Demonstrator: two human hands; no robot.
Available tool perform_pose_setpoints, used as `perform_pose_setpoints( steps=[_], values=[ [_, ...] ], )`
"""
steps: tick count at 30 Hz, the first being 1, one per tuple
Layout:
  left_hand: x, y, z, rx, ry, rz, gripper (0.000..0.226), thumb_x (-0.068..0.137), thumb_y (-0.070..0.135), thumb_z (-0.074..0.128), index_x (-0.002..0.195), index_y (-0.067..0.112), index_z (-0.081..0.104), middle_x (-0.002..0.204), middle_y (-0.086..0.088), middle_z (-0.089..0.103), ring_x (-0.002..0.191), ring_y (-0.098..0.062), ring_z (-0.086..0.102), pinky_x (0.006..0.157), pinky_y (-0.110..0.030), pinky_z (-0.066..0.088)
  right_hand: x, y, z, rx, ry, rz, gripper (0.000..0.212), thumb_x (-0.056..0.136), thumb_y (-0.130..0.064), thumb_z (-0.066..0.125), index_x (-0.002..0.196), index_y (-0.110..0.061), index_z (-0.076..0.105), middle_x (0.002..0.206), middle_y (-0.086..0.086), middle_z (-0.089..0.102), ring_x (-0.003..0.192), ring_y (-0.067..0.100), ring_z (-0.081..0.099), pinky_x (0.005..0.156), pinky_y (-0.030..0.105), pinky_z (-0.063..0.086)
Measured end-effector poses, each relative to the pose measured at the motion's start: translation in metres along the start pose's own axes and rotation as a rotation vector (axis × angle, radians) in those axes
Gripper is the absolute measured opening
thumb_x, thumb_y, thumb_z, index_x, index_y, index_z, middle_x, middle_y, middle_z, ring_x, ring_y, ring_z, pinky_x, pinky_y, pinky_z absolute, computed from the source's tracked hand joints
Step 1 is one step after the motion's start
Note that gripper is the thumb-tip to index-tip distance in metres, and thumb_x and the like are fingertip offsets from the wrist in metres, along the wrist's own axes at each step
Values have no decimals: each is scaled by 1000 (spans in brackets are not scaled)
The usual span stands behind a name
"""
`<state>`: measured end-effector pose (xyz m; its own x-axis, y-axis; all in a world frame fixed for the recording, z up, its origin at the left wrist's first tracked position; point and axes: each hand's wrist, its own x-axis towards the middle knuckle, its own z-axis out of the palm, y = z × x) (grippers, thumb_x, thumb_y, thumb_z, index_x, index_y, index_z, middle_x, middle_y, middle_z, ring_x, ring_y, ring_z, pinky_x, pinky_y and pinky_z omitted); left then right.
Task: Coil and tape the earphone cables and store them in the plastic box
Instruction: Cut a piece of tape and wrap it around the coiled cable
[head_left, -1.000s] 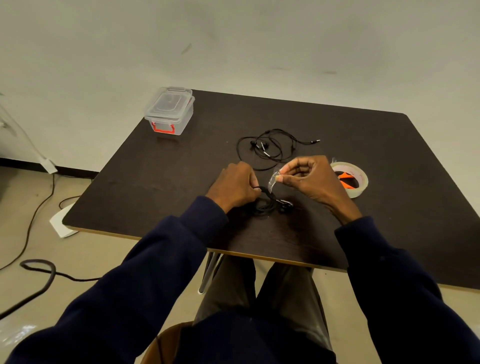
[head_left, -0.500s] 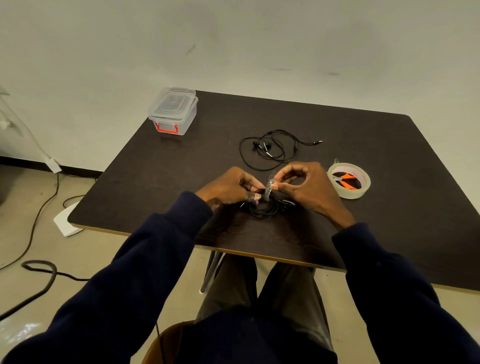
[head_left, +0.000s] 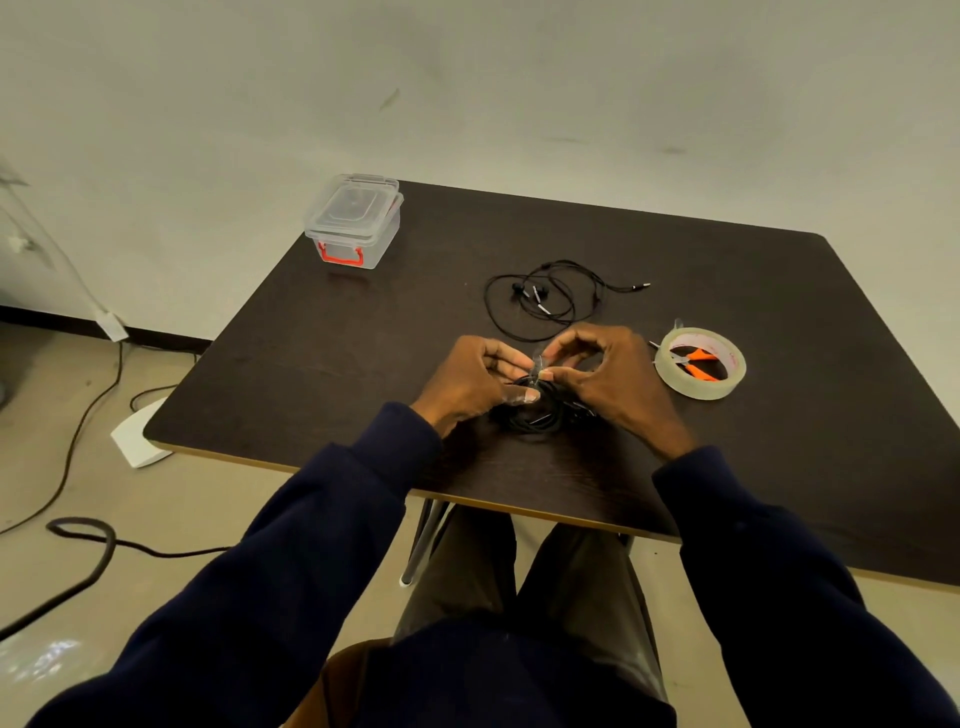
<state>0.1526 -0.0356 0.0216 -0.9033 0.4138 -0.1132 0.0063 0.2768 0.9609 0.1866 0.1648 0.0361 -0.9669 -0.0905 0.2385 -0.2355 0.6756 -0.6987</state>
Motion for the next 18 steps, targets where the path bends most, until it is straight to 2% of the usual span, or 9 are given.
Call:
perform_pose_setpoints(
  steps=[4,6,10,15,18],
  values=[
    [-1,-6,11,65,106,51,36,74,-3,87,106,3,70,92,-10,74,77,-9,72,70,-20,60,1,0,1,-5,-10,8,18,81,-15,85,95,-20,75,89,-15,71,82,-3,67,73,10,54],
    [-3,-7,15,104,153,80,39,76,1,87,109,7,68,91,-6,74,76,-6,72,67,-17,58,2,2,-1,-10,-10,10,14,84,-18,83,94,-22,75,89,-14,72,83,-2,67,74,11,54],
    [-8,-7,20,100,217,109,50,78,4,86,116,17,56,86,-2,72,73,-8,72,63,-17,57,5,4,-2,-19,-2,41,5,90,-24,77,94,-22,76,88,-13,72,83,-4,67,71,6,50],
    [-13,-13,25,169,296,253,57,77,8,87,117,22,49,83,-1,72,74,-5,72,69,-21,60,11,4,3,100,0,236,11,91,-23,78,88,-12,77,77,1,76,70,14,75,61,24,61],
    [-16,-14,27,249,291,354,49,80,8,84,116,19,53,87,4,70,82,-2,70,76,-17,59,11,0,7,198,-37,336,12,91,-19,77,91,-6,76,76,4,77,67,11,74,57,21,58]
  ],
)
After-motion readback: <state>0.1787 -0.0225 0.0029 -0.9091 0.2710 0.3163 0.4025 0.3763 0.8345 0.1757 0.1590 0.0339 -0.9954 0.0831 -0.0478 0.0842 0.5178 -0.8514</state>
